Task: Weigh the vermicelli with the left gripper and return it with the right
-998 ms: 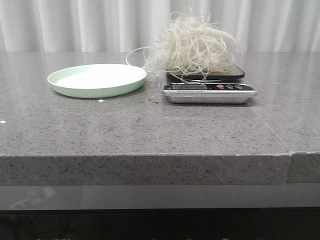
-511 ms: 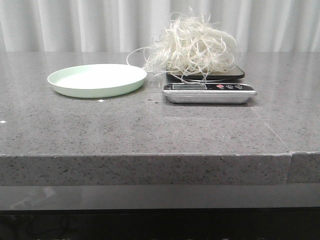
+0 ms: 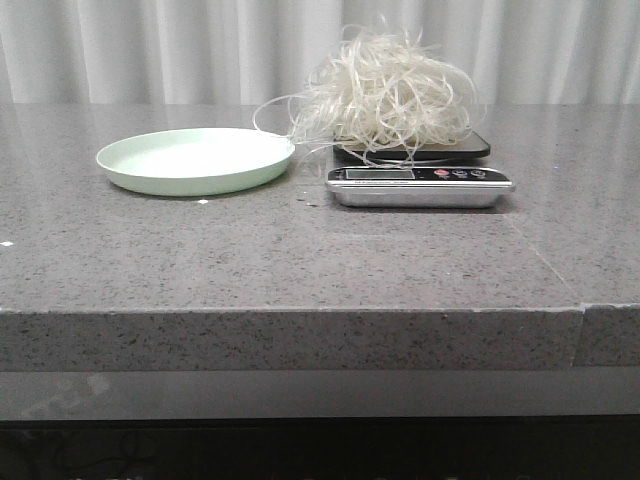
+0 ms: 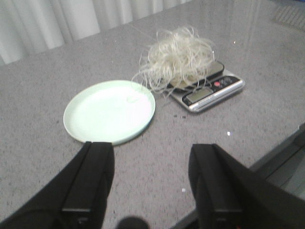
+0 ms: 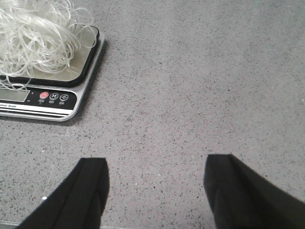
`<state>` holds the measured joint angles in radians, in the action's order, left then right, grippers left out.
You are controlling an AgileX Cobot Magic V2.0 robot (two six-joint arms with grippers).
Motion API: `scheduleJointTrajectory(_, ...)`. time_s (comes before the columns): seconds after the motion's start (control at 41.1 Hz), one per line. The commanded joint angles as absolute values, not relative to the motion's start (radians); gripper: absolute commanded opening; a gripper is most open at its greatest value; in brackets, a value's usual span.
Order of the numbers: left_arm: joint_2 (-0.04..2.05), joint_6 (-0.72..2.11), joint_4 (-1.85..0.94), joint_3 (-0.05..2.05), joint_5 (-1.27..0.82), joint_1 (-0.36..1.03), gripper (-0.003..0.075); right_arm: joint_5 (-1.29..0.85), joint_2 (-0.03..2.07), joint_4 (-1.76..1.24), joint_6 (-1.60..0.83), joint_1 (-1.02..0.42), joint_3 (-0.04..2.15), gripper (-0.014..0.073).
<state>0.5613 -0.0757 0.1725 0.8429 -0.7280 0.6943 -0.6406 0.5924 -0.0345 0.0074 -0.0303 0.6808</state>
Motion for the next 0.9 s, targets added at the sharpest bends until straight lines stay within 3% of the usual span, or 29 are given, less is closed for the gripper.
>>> scheduleJointTrajectory(0.0, 0.513, -0.085, 0.169, 0.810, -0.652, 0.694, 0.0418, -0.581, 0.602, -0.031, 0.000, -0.027, 0.714, 0.0536)
scheduleJointTrajectory(0.219, 0.495, -0.085, 0.169, 0.765, -0.654, 0.694, 0.0418, -0.575, 0.623, -0.033, -0.023, -0.052, 0.730, 0.0536)
scheduleJointTrajectory(0.389, 0.497, -0.085, 0.169, 0.764, -0.652, 0.694, 0.0418, -0.590, 0.722, -0.033, -0.044, -0.164, 0.811, 0.0536)
scheduleJointTrajectory(0.876, 0.497, -0.085, 0.169, 0.764, -0.652, 0.694, 0.0418, -0.595, 1.193, -0.033, -0.057, -0.384, 1.229, 0.0536)
